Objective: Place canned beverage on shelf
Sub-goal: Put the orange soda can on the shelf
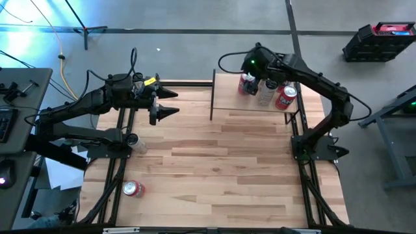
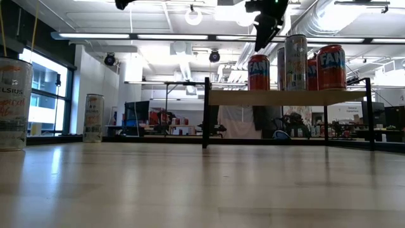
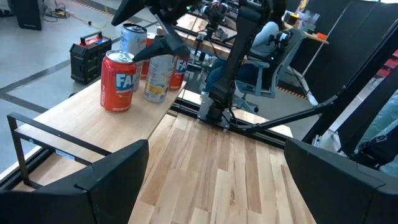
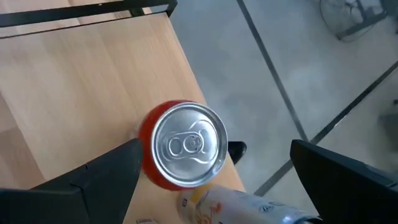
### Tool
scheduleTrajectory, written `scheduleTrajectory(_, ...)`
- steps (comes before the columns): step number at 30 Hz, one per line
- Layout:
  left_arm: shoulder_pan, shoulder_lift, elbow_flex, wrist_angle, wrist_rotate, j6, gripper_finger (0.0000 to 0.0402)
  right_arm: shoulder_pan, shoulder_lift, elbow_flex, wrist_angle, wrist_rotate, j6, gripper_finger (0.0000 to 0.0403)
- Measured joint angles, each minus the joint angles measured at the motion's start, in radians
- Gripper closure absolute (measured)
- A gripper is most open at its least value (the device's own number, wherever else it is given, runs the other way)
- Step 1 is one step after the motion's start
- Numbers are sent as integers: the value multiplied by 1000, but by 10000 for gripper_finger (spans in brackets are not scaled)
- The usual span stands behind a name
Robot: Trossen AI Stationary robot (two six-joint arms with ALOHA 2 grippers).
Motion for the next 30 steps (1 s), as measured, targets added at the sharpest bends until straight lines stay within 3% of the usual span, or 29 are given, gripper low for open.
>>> scheduleTrajectory(7, 0, 0, 0, 0, 0, -1, 37, -20, 2, 0, 48, -91, 23, 9)
scheduleTrajectory(21, 0, 0, 0, 2, 0, -2, 37, -54, 32, 0, 52, -137, 22, 9)
scheduleTrajectory(30, 0, 0, -1, 3, 0, -10, 37, -54, 48, 0, 41, -50, 23, 9)
